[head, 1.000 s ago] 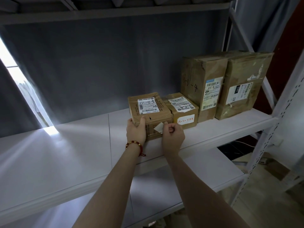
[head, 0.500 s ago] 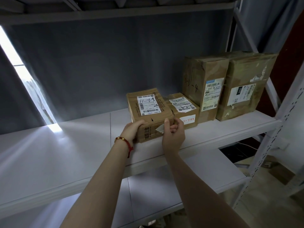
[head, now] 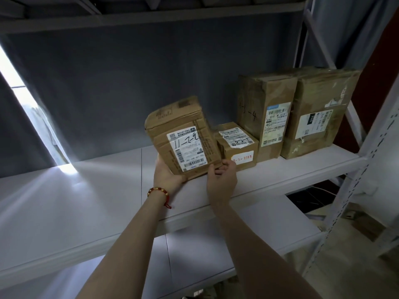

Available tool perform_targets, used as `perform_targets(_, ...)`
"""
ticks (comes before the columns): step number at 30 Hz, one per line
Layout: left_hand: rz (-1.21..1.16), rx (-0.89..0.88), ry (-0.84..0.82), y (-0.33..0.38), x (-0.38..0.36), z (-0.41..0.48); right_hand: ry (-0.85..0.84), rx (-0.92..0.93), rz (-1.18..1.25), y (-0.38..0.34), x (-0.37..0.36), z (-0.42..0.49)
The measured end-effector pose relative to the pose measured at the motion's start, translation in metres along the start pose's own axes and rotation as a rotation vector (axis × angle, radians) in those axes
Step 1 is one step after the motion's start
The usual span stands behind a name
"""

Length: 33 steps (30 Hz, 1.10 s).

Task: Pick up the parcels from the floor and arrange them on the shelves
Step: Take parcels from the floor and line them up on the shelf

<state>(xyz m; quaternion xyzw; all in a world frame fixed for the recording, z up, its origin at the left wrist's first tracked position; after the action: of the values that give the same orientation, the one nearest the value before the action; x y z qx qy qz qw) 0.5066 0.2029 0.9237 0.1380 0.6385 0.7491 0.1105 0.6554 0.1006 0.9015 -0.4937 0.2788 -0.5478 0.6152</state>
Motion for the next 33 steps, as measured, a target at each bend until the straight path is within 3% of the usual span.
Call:
perform_targets(4,-0.040,-0.131,-0.004,-0.008,-0.006,0.011,0.030,0.029,-0.145,0.002,-0.006,0.000)
perform_targets(11,0.024,-0.185,0.060,-0.005,-0.013,0.011,-0.015,-0.016,-0.252,0.001,-0.008,0.001)
perform_targets(22,0.209,-0.084,0.110,-0.012,-0.011,0.001,-0.037,0.016,-0.230,-0.001,-0.009,0.000)
perform_targets(33,0.193,0.020,0.218,-0.020,-0.005,-0.021,-0.041,0.017,-0.112,-0.005,-0.003,-0.003)
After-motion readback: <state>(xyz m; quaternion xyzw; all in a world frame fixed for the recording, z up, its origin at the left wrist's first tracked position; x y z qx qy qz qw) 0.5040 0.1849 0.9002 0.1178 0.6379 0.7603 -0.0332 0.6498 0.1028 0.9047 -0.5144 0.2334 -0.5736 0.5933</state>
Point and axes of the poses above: each hand's wrist, its own z-axis towards the middle knuckle, its own x-axis out of the back of the hand, y = z × x, the point moved 5 cm from there along z, towards the middle knuckle, and after that the axes turned 13 degrees about -z, right-handed, at the moved point
